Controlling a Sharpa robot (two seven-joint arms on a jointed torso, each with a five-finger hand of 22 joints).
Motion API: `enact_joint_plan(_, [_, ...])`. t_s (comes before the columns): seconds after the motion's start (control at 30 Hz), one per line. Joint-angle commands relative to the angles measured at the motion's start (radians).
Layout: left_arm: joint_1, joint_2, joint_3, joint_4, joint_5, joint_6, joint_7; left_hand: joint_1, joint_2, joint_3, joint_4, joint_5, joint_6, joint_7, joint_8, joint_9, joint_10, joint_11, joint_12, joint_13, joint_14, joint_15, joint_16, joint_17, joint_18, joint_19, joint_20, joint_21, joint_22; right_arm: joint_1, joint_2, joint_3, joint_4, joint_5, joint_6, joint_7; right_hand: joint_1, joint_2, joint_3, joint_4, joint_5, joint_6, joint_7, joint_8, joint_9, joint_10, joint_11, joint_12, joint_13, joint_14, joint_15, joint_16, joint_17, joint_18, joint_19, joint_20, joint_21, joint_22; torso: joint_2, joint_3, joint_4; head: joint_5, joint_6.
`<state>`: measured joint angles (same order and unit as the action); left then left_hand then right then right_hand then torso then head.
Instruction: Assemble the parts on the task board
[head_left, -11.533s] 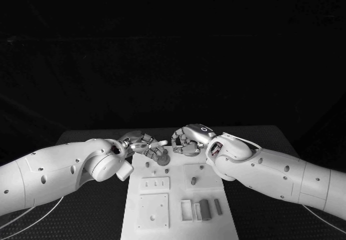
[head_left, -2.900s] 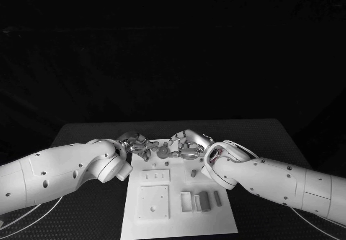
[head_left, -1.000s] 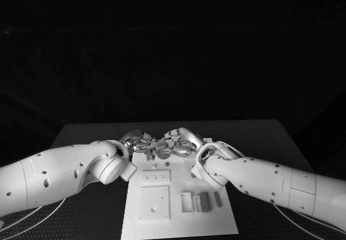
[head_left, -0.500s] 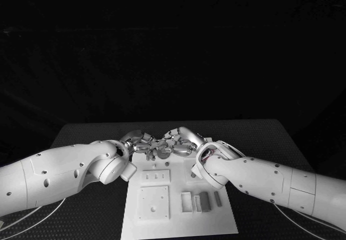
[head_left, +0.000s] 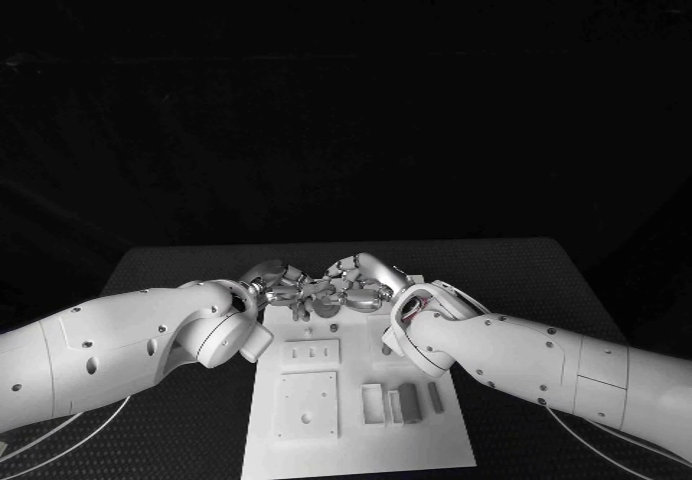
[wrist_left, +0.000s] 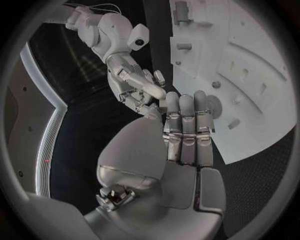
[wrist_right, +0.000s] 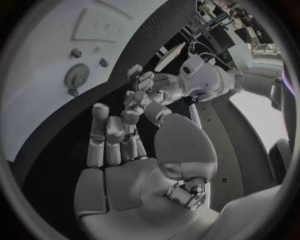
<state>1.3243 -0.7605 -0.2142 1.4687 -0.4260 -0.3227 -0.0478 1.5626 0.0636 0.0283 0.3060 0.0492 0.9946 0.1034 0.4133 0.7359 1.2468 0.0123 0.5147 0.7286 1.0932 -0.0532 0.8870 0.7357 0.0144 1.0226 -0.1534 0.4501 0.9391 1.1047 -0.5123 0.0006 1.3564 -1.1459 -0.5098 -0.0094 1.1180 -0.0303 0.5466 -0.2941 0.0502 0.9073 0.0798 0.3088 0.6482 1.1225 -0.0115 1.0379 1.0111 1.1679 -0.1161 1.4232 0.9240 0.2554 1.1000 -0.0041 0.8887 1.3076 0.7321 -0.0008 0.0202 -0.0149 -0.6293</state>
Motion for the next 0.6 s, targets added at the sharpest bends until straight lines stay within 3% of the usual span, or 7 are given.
enact_joint_plan(0.03, [0.0, 0.003, 0.0, 0.005, 0.015, 0.031, 0.013, -0.002, -0.002, 0.014, -0.016, 0.003, 0.052, -0.038, -0.002, 0.024, -0.034, -0.027, -0.005, -0.002, -0.009, -0.001, 0.005, -0.004, -0.006, 0.005, 0.003, -0.007, 0.0, 0.0, 0.003, 0.001, -0.002, -0.021, -0.01, 0.016, 0.006, -0.001, 0.005, 0.002, 0.0, 0.095, 0.013, 0.0, 0.001, -0.002, -0.007, 0.007, -0.002, 0.0, -0.007, 0.007, 0.001, 0.006, 0.004, -0.007, 0.005, 0.019, 0.0, 0.0001, -0.0002, 0.0, -0.001])
enact_joint_plan(0.2, [0.0, 0.003, 0.0, 0.005, 0.045, 0.026, 0.018, -0.017, -0.007, 0.01, -0.016, 0.003, 0.049, -0.034, -0.013, 0.022, -0.038, -0.024, -0.009, -0.004, -0.016, 0.0, 0.01, -0.017, -0.007, 0.004, 0.003, -0.012, 0.0, 0.0, 0.004, 0.001, -0.003, -0.023, -0.008, 0.019, 0.007, 0.001, 0.008, 0.002, 0.0, 0.099, 0.012, 0.001, 0.002, -0.001, -0.008, 0.007, -0.002, 0.002, -0.008, 0.007, 0.001, 0.006, 0.005, -0.008, 0.006, 0.019, 0.0, 0.0002, -0.0008, -0.001, -0.001])
enact_joint_plan(0.37, [0.0, 0.002, 0.0, 0.005, 0.06, 0.032, 0.019, -0.069, -0.029, 0.003, -0.013, 0.002, 0.039, -0.025, -0.03, 0.014, -0.048, -0.019, -0.015, -0.007, -0.027, 0.004, 0.017, -0.039, -0.009, 0.001, 0.007, -0.02, -0.001, 0.0, 0.002, 0.001, -0.003, -0.027, -0.004, 0.022, 0.006, 0.006, 0.012, 0.002, 0.0, 0.107, 0.011, 0.004, 0.005, 0.001, -0.009, 0.007, -0.003, 0.003, -0.009, 0.007, 0.001, 0.006, 0.005, -0.009, 0.007, 0.018, 0.0, 0.0007, -0.0005, -0.001, -0.001])
enact_joint_plan(0.47, [0.0, 0.002, 0.0, 0.006, 0.08, 0.031, 0.016, -0.125, -0.056, 0.013, -0.012, 0.001, 0.029, -0.018, -0.044, 0.006, -0.056, -0.014, -0.019, -0.009, -0.034, 0.007, 0.024, -0.058, -0.009, 0.0, 0.009, -0.028, -0.002, 0.0, 0.0, 0.001, -0.003, -0.031, 0.0, 0.026, 0.005, 0.008, 0.013, 0.002, 0.0, 0.11, 0.01, 0.005, 0.007, 0.002, -0.01, 0.007, -0.003, 0.004, -0.01, 0.007, 0.001, 0.006, 0.005, -0.009, 0.008, 0.018, 0.0, 0.0009, -0.0007, -0.002, -0.001])
enact_joint_plan(0.6, [0.0, 0.001, 0.0, 0.004, 0.086, 0.032, -0.003, -0.278, -0.114, 0.026, -0.013, 0.001, 0.013, -0.009, -0.061, -0.002, -0.075, -0.007, -0.027, -0.012, -0.055, 0.014, 0.032, -0.085, -0.007, -0.007, 0.014, -0.044, -0.007, 0.0, -0.003, 0.001, -0.004, -0.04, 0.002, 0.031, 0.004, 0.009, 0.013, 0.002, 0.0, 0.113, 0.009, 0.006, 0.008, 0.002, -0.01, 0.006, -0.003, 0.004, -0.01, 0.007, 0.001, 0.006, 0.005, -0.009, 0.008, 0.018, 0.0, 0.0007, -0.001, -0.002, -0.001])
